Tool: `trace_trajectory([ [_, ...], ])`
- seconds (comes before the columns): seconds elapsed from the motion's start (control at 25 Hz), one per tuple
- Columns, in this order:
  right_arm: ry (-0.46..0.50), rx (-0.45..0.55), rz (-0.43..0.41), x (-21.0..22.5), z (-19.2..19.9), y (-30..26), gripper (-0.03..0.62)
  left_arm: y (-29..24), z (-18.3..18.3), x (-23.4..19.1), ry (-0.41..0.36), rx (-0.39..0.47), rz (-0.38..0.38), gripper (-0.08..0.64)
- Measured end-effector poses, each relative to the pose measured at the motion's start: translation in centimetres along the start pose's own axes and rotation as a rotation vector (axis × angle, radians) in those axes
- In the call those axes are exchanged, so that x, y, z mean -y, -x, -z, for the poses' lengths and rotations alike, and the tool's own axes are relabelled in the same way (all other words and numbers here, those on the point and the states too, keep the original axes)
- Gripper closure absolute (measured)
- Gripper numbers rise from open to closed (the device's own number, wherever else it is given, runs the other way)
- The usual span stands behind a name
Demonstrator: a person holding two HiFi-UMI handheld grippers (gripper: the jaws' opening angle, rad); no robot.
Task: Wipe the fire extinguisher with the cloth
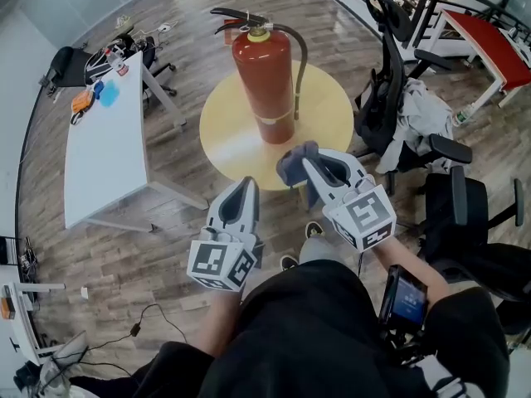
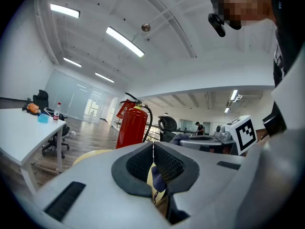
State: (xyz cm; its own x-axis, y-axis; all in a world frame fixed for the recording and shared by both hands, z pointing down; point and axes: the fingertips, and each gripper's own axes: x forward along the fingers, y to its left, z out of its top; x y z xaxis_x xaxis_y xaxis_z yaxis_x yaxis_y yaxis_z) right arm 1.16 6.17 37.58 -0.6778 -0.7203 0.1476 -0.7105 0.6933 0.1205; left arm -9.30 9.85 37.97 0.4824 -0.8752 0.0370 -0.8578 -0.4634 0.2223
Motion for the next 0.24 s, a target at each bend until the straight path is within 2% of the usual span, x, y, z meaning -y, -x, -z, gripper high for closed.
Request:
trace_trajectory([
  [0.24,-0.012,-0.007,0.014,0.68,0.08,0.14,0.551,-0.50,-0.65,0.13,-0.008,0.003,0.008,0.535],
])
